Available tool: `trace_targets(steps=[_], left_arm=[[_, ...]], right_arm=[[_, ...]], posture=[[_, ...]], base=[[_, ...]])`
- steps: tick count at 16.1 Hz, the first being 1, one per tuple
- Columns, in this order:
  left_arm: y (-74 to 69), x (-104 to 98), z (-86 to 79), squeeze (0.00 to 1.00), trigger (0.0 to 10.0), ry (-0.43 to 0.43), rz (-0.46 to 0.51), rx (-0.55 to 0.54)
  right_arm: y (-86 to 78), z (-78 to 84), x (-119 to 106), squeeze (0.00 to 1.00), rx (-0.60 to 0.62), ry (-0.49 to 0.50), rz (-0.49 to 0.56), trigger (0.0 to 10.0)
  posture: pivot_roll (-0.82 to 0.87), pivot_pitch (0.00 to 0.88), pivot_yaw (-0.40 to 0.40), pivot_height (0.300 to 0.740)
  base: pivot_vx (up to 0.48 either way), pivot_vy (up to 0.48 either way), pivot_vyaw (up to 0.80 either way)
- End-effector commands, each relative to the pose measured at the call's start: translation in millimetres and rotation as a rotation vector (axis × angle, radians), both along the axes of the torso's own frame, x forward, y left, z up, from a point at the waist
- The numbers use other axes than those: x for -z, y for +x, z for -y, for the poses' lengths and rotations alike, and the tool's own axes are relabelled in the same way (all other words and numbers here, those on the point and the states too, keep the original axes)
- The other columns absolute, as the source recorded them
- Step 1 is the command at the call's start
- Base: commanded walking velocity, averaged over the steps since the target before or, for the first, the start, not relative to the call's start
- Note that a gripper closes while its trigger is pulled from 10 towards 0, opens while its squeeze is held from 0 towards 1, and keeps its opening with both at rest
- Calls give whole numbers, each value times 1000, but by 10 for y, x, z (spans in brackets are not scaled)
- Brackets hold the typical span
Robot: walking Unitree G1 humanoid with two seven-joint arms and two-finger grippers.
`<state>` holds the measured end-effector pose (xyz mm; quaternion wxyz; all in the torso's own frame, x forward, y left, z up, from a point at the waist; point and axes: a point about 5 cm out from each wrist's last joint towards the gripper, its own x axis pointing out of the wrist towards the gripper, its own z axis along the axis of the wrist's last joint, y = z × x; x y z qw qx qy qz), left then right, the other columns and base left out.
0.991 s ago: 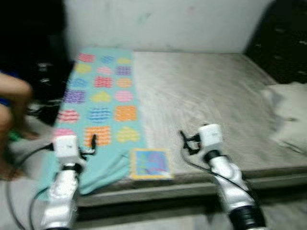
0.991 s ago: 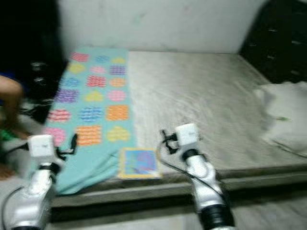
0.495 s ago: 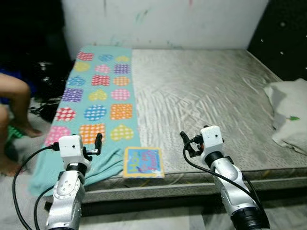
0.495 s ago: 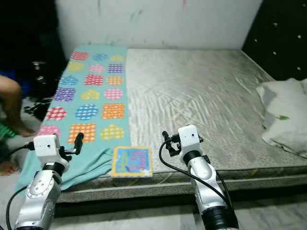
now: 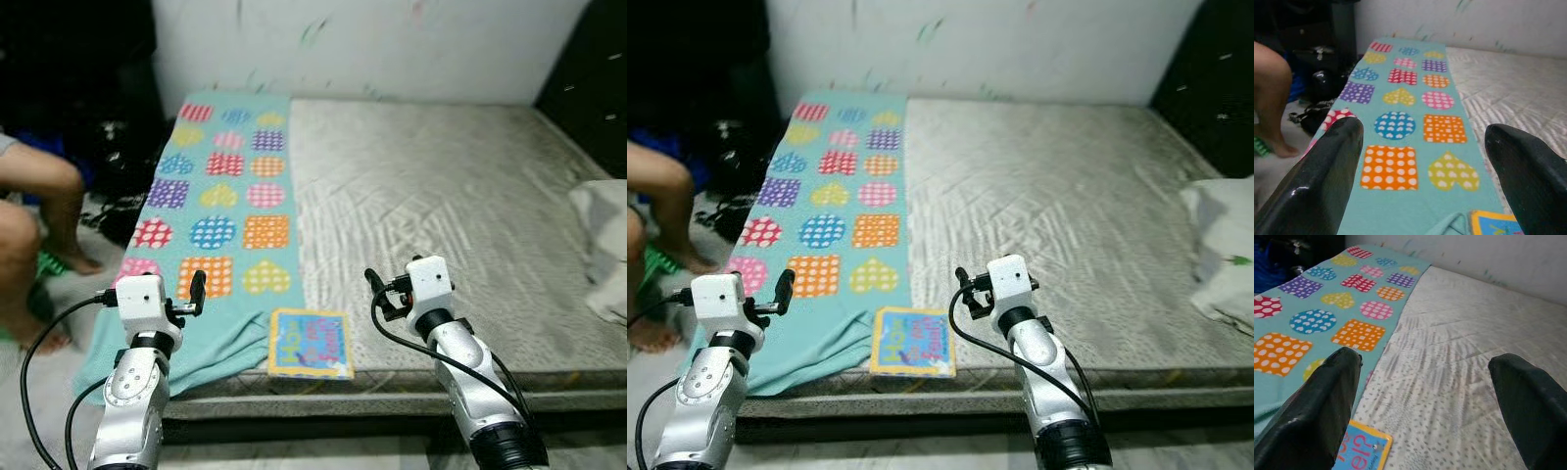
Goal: Clean up the room
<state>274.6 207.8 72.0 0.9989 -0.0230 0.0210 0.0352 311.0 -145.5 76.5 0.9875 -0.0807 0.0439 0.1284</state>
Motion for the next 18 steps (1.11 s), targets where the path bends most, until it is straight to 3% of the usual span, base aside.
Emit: trace_targets(steps=[1, 7, 14, 18], left_arm=[[9, -29, 12, 0, 10000, 4, 13, 10], [10, -22, 10, 0, 10000, 5, 7, 10], [35, 17, -34, 0, 10000, 43, -23, -30], [223, -82, 55, 0, 10000, 84, 0, 23]], right_arm=[[25, 4, -66, 0, -3, 0, 23, 10000], [27, 1, -66, 0, -2, 3, 22, 10000], [50, -2, -63, 0, 12, 12, 31, 10000], [78, 67, -114, 0, 90, 44, 69, 10000]], posture=[[-54, 0, -51, 740], [-54, 0, -51, 740], [-47, 0, -23, 740], [-85, 0, 57, 740]], base=[[307, 0, 0], [300, 0, 0], [0, 0, 0], [0, 0, 0]])
